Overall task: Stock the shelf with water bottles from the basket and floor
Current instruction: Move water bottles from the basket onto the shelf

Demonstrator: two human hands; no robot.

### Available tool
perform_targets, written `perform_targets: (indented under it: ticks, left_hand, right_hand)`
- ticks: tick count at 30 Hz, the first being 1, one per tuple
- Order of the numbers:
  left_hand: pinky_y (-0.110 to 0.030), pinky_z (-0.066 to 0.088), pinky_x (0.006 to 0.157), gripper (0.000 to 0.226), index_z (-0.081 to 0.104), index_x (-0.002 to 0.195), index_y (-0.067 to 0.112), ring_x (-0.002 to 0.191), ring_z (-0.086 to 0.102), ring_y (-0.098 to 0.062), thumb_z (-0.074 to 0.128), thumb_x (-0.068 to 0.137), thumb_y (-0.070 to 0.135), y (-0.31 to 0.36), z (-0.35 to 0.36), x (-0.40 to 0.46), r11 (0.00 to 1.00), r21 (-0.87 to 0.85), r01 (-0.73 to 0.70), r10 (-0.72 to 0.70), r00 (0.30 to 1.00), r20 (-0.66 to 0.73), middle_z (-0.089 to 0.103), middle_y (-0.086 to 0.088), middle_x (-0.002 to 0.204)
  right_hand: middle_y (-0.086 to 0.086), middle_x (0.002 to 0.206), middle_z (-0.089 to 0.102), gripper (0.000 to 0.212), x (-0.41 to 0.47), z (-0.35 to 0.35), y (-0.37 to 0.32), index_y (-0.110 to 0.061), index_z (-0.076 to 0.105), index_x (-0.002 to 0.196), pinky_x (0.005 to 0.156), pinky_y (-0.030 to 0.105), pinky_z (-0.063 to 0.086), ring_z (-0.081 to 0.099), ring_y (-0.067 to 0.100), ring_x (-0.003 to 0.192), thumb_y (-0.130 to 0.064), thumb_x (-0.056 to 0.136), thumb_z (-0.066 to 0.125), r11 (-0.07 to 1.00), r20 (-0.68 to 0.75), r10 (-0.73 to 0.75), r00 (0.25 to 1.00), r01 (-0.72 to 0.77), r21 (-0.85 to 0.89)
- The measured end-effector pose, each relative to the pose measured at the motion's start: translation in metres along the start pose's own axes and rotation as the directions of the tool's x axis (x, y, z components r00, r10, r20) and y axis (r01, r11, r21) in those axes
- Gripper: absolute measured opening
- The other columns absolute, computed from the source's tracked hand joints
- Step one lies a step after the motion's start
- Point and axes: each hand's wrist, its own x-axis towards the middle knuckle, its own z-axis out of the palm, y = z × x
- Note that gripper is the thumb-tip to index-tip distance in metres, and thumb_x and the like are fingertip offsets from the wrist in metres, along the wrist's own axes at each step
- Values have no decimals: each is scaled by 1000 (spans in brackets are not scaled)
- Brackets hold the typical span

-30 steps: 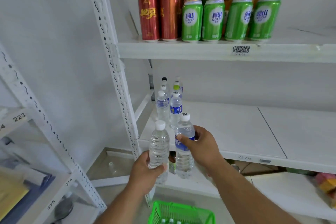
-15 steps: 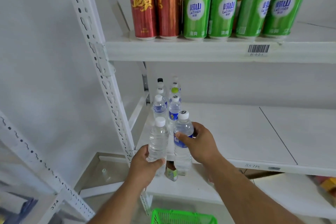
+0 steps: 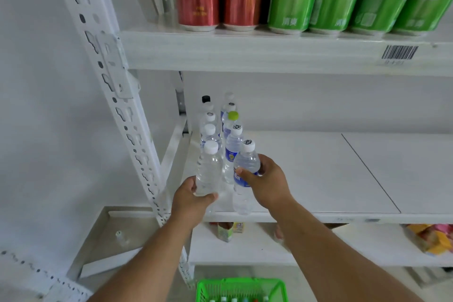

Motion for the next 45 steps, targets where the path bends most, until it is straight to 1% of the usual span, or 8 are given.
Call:
perform_targets:
  ticks: [4,9,20,28,32,39,42,45]
  left_hand:
    - [-31,49,91,49,63,109,27,108,61,-15,87,67,24,-7,8,18,999,23,35,-35,999,-8,68,7,108]
    - [-26,44,87,44,62,107,27,107,59,-13,85,70,19,-8,12,29,999,11,37,-38,999,19,68,10,106]
    - [-12,42,73,48,63,114,25,96,59,6,83,73,12,-8,13,46,999,-41,28,-25,997,69,68,17,103]
    - [-24,41,88,53,60,120,23,107,56,-7,82,74,12,-10,19,52,999,-19,26,-24,995,94,64,10,113]
    - [-22,39,88,50,58,117,26,106,53,-5,81,76,11,-10,19,54,1000,-26,16,-13,994,109,62,14,108]
    - [-22,39,86,52,55,119,29,104,52,-5,80,77,13,-9,20,58,1000,31,-2,-2,991,133,59,21,102]
    - [-24,39,87,56,54,127,24,106,51,-6,80,78,15,-10,21,58,998,65,5,-13,993,119,58,14,109]
    - [-25,38,91,62,52,132,22,123,51,-14,81,77,20,-14,22,59,995,95,19,-30,993,116,60,7,123]
  right_hand:
    - [-8,96,72,28,13,8,6,-29,66,107,78,30,53,65,16,90,-28,81,78,1000,15,19,1000,-19,-22]
    - [-14,95,71,26,20,19,10,-33,64,103,72,16,47,65,5,88,-28,82,79,1000,25,21,999,-21,-5]
    - [-13,99,71,30,31,31,16,-32,65,106,79,20,50,65,5,92,-24,81,79,999,17,36,999,-36,8]
    - [-15,104,70,31,34,30,18,-34,65,108,82,22,51,65,4,96,-24,81,79,1000,25,6,1000,-5,-13]
    - [-15,107,69,35,32,30,17,-37,64,112,81,16,47,64,2,99,-24,82,77,1000,40,-7,999,8,-13]
    - [-23,102,68,39,30,26,14,-49,57,100,74,4,44,60,-11,94,-17,85,75,999,55,-25,998,26,-29]
    - [-25,102,68,43,29,25,15,-51,56,103,70,-1,43,59,-16,92,-17,85,75,1000,66,-14,998,16,-25]
    - [-27,106,66,47,28,24,17,-50,54,112,70,-2,42,57,-19,94,-19,85,75,999,79,-5,997,8,-33]
